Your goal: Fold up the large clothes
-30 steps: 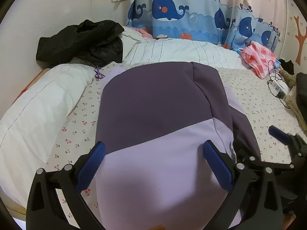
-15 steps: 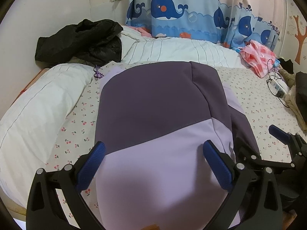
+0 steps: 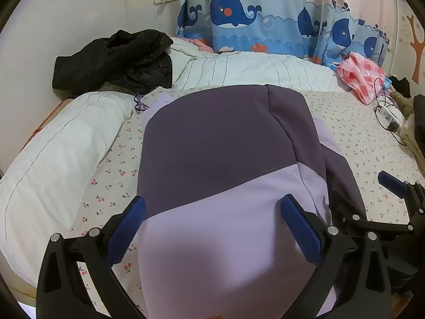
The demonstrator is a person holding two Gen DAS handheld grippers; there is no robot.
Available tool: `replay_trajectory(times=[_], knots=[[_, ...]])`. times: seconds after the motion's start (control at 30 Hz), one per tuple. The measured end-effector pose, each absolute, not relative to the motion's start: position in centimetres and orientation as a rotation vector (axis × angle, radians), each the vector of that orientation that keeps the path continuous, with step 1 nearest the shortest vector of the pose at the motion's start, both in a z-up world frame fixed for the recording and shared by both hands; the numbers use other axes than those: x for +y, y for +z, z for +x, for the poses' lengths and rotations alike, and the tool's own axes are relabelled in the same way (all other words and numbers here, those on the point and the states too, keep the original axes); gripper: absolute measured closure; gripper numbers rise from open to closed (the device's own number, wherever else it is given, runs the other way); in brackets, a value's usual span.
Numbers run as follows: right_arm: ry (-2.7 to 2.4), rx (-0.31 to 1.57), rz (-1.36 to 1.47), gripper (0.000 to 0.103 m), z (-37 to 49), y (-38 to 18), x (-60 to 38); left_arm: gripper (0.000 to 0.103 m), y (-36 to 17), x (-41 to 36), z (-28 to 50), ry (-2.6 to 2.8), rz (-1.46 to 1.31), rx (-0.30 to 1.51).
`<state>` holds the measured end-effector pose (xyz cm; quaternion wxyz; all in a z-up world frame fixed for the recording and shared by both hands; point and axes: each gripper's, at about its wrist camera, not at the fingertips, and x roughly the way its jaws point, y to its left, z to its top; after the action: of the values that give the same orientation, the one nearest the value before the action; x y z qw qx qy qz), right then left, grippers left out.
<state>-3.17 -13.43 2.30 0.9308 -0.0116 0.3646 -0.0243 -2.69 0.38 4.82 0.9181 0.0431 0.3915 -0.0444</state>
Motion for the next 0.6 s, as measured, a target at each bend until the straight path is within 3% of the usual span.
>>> replay_trajectory(times=[0.6], knots=[[-0.049, 0.750, -0.021, 0.007, -3.11, 2.14, -13.49, 0.006, 4.67, 0.04, -2.89, -0.099, 0.077, 0.811]])
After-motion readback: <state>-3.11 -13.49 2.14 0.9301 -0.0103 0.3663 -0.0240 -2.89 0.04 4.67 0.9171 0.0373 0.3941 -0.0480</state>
